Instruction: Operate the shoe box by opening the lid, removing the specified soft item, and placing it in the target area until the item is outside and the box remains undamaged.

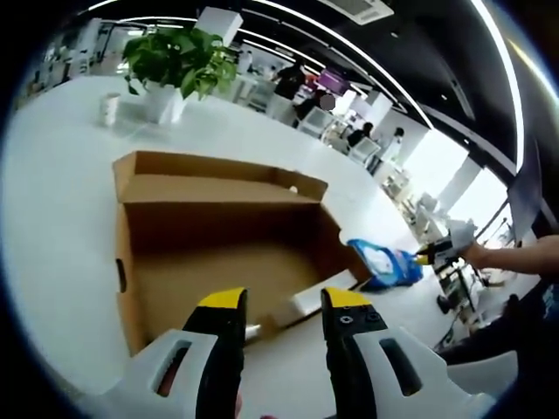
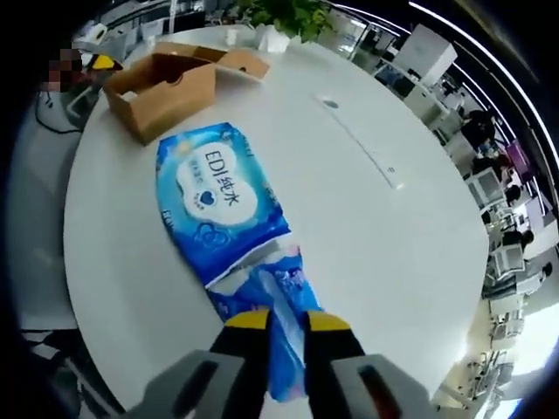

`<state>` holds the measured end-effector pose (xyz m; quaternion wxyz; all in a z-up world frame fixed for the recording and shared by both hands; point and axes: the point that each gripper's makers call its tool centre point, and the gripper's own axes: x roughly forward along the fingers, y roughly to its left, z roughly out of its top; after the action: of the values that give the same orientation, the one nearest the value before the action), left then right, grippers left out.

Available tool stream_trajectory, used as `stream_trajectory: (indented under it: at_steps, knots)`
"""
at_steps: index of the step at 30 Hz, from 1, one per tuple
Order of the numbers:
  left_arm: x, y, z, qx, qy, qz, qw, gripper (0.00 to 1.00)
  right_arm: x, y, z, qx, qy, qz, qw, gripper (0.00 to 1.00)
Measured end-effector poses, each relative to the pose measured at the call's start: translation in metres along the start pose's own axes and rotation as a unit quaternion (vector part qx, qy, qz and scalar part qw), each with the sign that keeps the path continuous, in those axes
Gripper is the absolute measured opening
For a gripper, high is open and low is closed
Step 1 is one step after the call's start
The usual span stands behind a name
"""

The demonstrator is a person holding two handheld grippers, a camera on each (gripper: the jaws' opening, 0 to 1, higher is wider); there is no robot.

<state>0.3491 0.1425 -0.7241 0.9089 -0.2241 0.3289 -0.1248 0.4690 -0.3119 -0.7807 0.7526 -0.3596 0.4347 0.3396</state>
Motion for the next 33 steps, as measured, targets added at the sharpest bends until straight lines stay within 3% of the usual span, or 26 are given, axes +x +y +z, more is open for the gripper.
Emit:
stream_trajectory:
  at_steps: [5, 8, 13, 18, 25, 30, 33]
  knots:
    - [0.002, -0.005, -0.002, 0.001, 0.004, -0.011, 0.9999, 0.34, -0.01, 0.008, 0.007, 0.089, -0.033, -0.005, 0.9955, 0.1]
    - [0.002, -0.007, -0.002, -0.004, 0.003, -0.017, 0.9998, 0.34, -0.012, 0.014, 0.001, 0.086, -0.028, -0.011, 0.9959, 0.11]
    - [0.001, -0.01, -0.001, -0.004, 0.001, -0.025, 0.9997, 0.34, -0.014, 0.026, -0.003, 0.164, -0.044, -0.01, 0.9855, 0.11]
    - [0.002, -0.014, -0.001, -0.007, 0.001, -0.031, 0.9995, 0.34, -0.024, 0.034, 0.003, 0.232, -0.084, -0.016, 0.9691, 0.11]
    - [0.002, -0.015, 0.0, -0.013, -0.002, -0.035, 0.9993, 0.34, -0.029, 0.05, 0.011, 0.28, -0.106, -0.008, 0.9539, 0.13]
    - [0.003, -0.015, 0.002, -0.02, -0.005, -0.036, 0.9991, 0.34, -0.031, 0.067, 0.022, 0.296, -0.122, 0.001, 0.9473, 0.13]
    - [0.003, -0.019, 0.002, -0.019, -0.005, -0.041, 0.999, 0.34, -0.032, 0.074, 0.033, 0.322, -0.139, 0.011, 0.9363, 0.16]
